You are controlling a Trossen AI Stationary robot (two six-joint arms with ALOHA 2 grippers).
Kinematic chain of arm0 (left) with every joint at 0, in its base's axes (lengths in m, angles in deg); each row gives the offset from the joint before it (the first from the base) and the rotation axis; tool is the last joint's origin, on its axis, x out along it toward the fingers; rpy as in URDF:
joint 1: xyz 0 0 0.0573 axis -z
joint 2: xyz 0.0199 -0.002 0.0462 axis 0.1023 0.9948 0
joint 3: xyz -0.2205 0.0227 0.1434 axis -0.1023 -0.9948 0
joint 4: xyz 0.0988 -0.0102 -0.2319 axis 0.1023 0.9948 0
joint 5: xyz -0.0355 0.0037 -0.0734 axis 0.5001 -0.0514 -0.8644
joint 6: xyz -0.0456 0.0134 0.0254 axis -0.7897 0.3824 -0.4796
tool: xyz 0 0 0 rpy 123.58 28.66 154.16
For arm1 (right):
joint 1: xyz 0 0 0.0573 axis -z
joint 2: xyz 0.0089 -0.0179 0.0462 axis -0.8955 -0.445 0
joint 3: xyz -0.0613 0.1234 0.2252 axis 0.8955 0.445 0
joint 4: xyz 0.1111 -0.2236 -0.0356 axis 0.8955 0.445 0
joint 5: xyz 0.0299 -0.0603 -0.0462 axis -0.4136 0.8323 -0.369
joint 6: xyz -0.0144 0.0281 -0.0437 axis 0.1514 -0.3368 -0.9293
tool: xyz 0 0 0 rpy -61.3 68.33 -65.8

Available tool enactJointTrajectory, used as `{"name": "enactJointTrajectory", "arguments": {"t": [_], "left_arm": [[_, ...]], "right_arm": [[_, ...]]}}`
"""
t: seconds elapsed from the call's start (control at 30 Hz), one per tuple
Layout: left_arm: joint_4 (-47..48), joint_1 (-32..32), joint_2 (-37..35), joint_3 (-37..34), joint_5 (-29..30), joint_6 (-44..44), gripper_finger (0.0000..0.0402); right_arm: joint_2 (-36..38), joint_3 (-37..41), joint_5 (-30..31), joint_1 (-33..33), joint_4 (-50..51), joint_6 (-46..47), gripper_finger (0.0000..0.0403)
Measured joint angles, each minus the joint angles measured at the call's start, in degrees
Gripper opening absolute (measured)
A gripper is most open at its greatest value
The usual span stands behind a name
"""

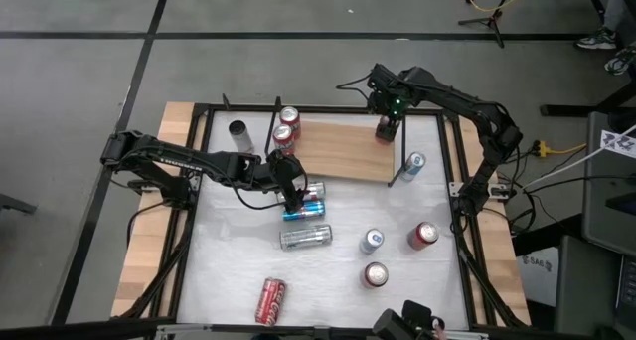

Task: Place canned beverage on shelf
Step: Put the red soda can on the shelf, then put the middle red-black soda can on the shelf

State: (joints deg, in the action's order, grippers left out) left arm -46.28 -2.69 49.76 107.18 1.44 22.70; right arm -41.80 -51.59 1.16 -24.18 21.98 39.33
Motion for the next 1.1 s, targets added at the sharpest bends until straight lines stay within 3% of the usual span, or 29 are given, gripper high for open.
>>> {"name": "enactJointTrajectory", "arguments": {"t": [0.53, 0.63, 0.8, 1.1], "left_arm": [[0.00, 0.00, 0.00, 0.00, 0.00, 0.00, 0.0323], [0.00, 0.00, 0.00, 0.00, -0.01, 0.00, 0.0323], [0.01, 0.00, -0.01, 0.00, -0.01, 0.00, 0.0323], [0.02, 0.00, 0.01, 0.00, 0.00, 0.00, 0.0323]], "right_arm": [[0.02, -0.09, -0.22, -0.04, -2.41, 0.10, 0.0386], [0.45, -0.28, -3.30, -0.06, -2.39, 0.12, 0.0386], [0.48, -3.35, -7.69, -0.45, -0.53, 0.50, 0.0386], [0.50, -13.22, -8.60, -6.35, 4.04, 0.58, 0.0386]]}}
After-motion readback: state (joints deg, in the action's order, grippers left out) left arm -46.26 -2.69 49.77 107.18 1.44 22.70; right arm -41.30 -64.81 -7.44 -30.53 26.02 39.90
